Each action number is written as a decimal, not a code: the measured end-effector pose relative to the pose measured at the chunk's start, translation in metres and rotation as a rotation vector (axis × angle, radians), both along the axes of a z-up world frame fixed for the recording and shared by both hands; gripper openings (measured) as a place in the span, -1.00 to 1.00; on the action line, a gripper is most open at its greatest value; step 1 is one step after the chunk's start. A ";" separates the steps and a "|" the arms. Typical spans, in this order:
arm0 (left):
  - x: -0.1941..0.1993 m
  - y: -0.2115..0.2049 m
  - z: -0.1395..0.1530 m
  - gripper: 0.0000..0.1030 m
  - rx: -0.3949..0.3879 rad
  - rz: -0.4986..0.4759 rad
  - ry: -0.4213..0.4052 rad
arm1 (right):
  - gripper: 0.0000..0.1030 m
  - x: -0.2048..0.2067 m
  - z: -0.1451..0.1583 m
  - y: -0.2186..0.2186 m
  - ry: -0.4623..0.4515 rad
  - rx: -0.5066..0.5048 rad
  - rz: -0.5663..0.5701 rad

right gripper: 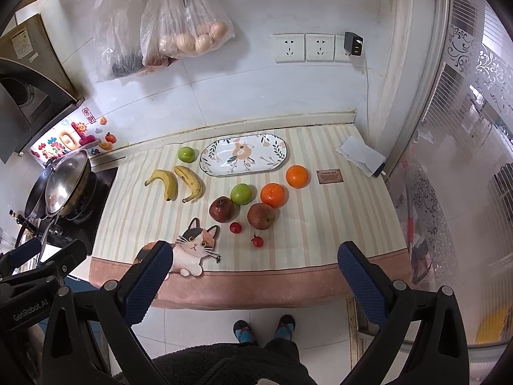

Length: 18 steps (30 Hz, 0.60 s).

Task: Organize fruits

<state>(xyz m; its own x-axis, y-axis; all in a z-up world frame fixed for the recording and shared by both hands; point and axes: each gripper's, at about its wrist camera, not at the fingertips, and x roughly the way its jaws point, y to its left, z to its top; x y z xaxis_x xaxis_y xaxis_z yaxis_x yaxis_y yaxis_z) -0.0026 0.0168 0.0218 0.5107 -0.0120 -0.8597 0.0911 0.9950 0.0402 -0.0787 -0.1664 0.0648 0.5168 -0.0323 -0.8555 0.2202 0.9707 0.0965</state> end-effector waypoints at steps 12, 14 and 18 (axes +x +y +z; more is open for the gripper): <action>0.003 -0.001 0.002 1.00 0.001 0.001 0.000 | 1.00 -0.004 0.001 0.001 -0.007 0.006 0.004; 0.003 -0.002 0.001 1.00 0.000 0.003 0.001 | 1.00 -0.004 0.001 0.000 -0.009 0.009 0.005; 0.003 -0.002 0.002 1.00 0.001 0.002 0.000 | 1.00 -0.008 0.000 -0.002 -0.009 0.017 0.004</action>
<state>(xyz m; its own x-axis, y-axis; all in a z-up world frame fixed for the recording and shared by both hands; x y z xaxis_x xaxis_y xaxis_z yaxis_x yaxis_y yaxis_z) 0.0002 0.0152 0.0234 0.5108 -0.0099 -0.8597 0.0890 0.9952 0.0415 -0.0863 -0.1680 0.0643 0.5249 -0.0155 -0.8510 0.2152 0.9698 0.1150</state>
